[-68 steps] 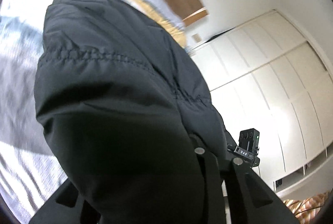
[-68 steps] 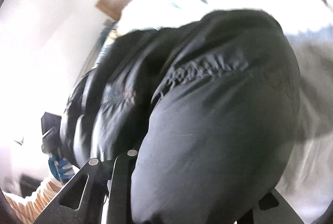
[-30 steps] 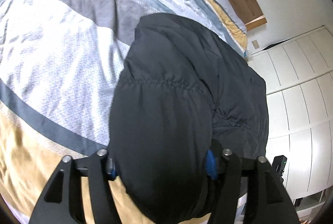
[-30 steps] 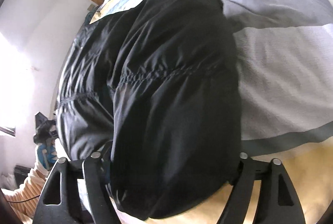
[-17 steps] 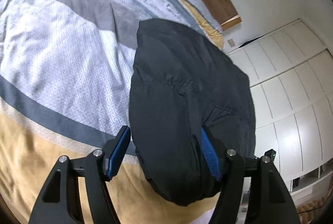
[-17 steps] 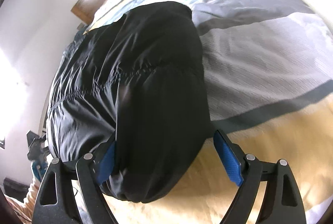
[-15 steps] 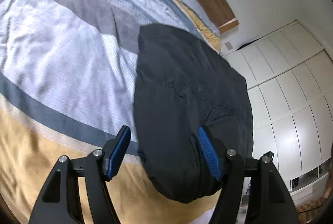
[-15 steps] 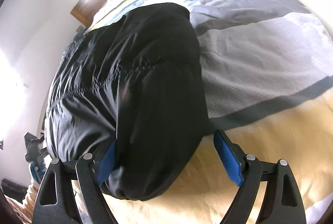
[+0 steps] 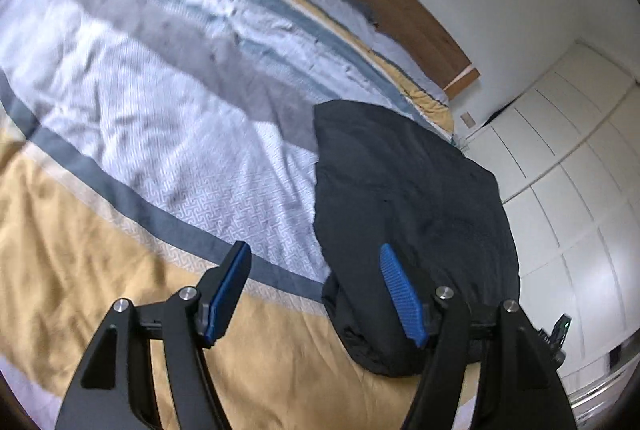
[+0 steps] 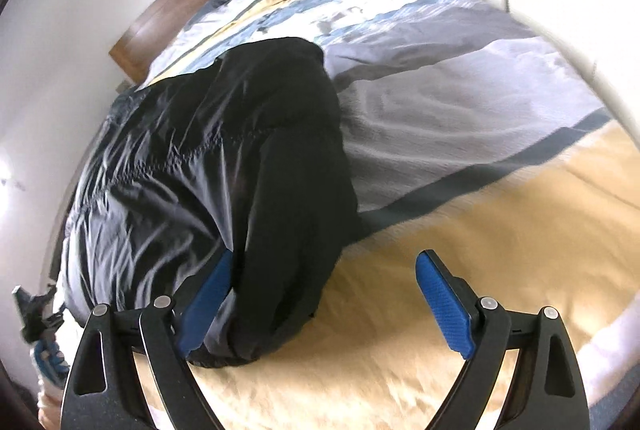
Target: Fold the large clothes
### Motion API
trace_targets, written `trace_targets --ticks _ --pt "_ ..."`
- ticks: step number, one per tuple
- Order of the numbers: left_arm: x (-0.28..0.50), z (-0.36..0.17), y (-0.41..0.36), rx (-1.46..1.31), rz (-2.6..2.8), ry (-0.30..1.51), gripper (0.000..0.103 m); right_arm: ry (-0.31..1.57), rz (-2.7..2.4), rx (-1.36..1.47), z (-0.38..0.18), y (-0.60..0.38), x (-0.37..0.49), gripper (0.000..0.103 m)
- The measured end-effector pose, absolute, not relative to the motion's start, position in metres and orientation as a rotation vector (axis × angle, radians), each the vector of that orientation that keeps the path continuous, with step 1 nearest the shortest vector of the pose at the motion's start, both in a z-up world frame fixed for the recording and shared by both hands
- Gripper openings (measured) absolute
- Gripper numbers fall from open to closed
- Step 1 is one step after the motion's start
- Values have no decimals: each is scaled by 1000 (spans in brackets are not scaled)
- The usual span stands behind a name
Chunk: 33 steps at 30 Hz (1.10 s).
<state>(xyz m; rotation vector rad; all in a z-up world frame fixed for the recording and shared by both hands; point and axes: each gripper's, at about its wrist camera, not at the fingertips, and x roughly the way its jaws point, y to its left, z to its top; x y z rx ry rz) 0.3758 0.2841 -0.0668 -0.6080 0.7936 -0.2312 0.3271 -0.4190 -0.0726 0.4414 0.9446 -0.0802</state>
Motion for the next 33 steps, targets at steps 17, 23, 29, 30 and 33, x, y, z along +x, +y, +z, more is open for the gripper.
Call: trace_targets --ticks 17,23,29,30,33 --pt "219 11 166 -315 -119 730 74 891 -75 248 -23 -302 206 101" --pt "179 23 114 -159 -6 670 81 823 -37 138 -3 -248 173 103" --pt "151 43 81 -44 58 607 81 749 -36 117 15 -230 148 103" --pt "147 46 76 -30 65 600 81 744 -41 120 17 -230 145 103" --pt "137 55 68 -1 92 577 81 725 -64 132 23 -234 138 103"
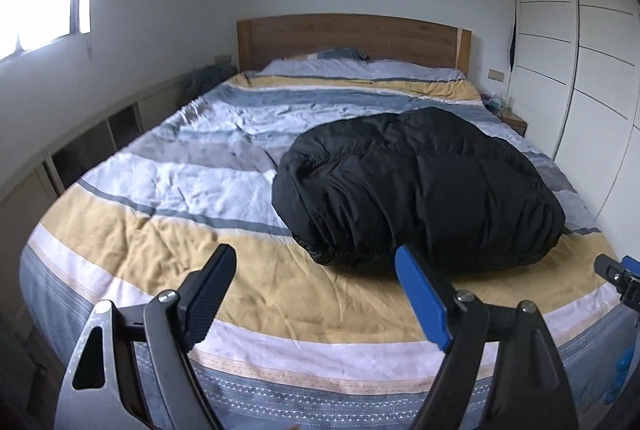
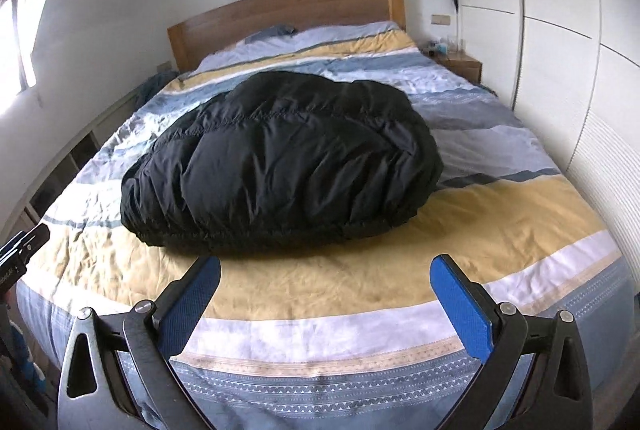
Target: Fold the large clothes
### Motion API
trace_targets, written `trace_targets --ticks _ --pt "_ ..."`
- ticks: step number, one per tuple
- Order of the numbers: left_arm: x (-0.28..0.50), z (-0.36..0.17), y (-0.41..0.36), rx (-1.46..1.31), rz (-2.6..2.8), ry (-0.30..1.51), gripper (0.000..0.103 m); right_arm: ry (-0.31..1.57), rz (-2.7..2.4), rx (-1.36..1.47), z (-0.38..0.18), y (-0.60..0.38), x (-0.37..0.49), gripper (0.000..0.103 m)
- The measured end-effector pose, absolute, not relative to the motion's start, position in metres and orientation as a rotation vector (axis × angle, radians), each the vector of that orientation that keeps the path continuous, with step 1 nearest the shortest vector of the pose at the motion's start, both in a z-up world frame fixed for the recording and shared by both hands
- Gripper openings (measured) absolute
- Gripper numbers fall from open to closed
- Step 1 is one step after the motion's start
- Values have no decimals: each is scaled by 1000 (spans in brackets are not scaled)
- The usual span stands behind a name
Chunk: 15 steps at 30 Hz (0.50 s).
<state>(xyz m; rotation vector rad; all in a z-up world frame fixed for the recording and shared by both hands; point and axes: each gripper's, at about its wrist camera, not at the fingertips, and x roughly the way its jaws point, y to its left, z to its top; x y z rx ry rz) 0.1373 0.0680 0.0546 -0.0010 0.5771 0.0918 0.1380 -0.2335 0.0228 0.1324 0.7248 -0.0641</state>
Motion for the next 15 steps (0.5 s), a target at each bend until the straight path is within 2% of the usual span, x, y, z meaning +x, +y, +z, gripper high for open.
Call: trace_targets --ticks 15 --pt "128 61 53 65 153 541 81 708 -105 103 23 -240 130 103"
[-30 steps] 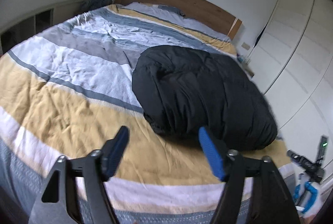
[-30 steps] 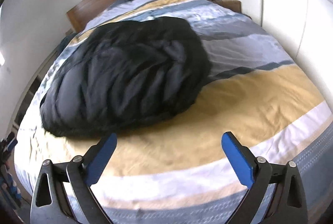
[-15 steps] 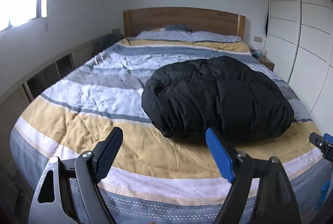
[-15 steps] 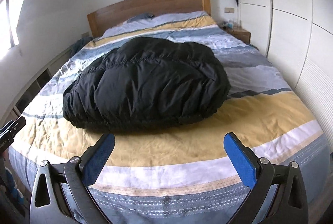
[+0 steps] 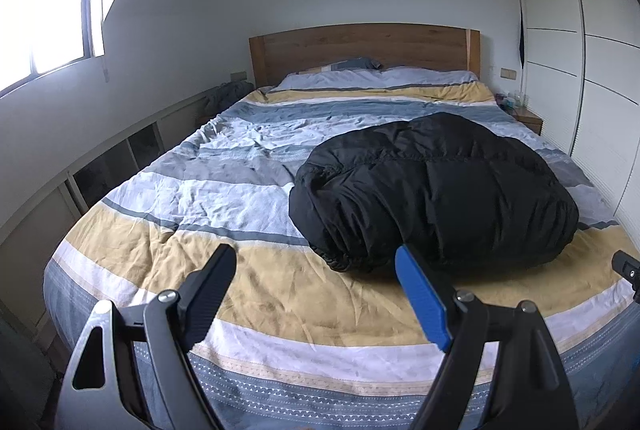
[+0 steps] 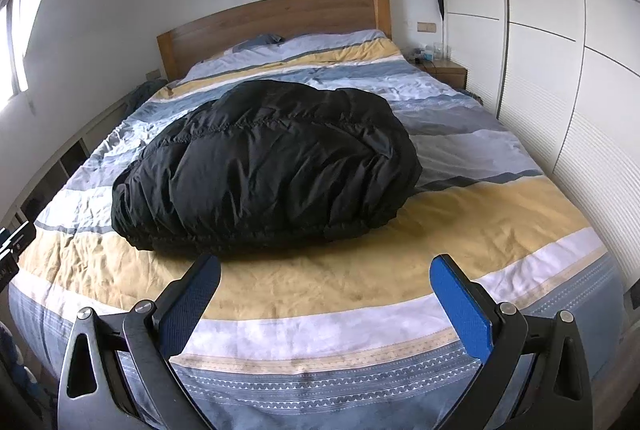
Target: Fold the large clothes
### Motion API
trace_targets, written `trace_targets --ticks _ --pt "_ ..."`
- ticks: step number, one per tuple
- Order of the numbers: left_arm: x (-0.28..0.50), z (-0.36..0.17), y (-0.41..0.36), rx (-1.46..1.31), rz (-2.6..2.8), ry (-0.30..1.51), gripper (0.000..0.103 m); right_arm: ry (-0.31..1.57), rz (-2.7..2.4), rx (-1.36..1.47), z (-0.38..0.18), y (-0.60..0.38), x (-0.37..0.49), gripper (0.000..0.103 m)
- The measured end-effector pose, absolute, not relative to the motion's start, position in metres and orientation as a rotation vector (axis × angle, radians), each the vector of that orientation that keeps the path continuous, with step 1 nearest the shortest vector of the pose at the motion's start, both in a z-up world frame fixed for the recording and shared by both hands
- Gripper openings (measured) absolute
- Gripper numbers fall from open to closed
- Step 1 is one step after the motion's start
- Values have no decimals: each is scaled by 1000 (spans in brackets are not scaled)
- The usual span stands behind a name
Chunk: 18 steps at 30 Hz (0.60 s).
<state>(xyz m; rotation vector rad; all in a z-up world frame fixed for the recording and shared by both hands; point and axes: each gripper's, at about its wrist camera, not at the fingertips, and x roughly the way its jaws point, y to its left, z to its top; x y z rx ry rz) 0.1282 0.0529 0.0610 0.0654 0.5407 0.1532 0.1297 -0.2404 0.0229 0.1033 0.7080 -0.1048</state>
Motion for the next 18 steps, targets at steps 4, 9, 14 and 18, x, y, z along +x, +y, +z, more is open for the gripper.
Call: trace_targets --ticks 4,9,14,18 --pt "130 57 49 64 140 549 81 718 -108 96 17 -243 131 103" --pt "134 50 48 63 126 568 81 728 -120 108 10 -249 132 103" --pt "139 42 48 55 119 589 81 742 -134 107 3 -255 134 103" --pt "142 36 48 57 118 601 81 754 -140 103 -3 -257 134 103"
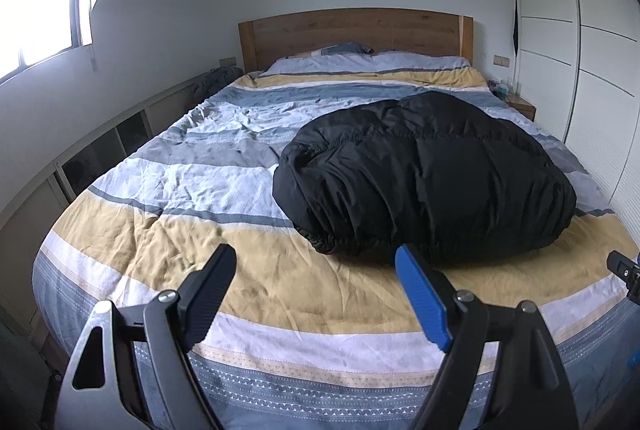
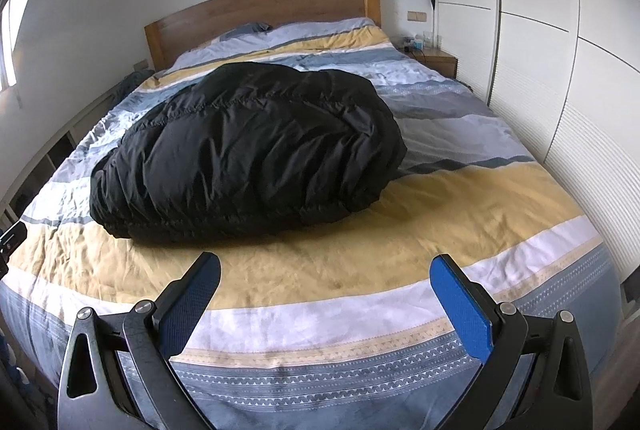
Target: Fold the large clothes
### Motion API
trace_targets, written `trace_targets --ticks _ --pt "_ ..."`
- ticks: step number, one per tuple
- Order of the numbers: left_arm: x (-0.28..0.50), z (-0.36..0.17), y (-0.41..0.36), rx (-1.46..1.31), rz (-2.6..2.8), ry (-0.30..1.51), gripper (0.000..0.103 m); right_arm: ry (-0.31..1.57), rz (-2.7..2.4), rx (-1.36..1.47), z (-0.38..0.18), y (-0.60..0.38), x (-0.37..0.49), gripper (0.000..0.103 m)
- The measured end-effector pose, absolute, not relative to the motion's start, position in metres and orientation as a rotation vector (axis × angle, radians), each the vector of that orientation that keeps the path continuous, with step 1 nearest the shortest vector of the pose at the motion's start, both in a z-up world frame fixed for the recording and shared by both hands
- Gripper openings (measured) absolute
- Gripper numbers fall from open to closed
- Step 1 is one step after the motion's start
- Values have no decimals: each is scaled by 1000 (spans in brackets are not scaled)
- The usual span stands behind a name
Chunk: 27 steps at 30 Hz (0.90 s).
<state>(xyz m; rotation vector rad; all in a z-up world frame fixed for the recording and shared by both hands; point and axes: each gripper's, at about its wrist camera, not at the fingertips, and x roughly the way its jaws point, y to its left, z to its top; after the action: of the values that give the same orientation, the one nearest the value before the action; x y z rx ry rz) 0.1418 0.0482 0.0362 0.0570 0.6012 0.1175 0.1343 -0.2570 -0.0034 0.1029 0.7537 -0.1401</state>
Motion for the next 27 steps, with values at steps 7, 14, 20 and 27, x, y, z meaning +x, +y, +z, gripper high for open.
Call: trace_targets --ticks 7,14,20,27 --pt "145 30 48 59 117 614 81 777 -145 94 -13 -261 135 103" --pt "145 28 48 61 117 616 81 784 -150 87 -17 -263 136 103" --pt "144 27 47 58 116 618 81 781 -151 81 -16 -263 136 103" --pt "144 26 48 60 116 618 81 779 -152 79 -16 -264 135 103"
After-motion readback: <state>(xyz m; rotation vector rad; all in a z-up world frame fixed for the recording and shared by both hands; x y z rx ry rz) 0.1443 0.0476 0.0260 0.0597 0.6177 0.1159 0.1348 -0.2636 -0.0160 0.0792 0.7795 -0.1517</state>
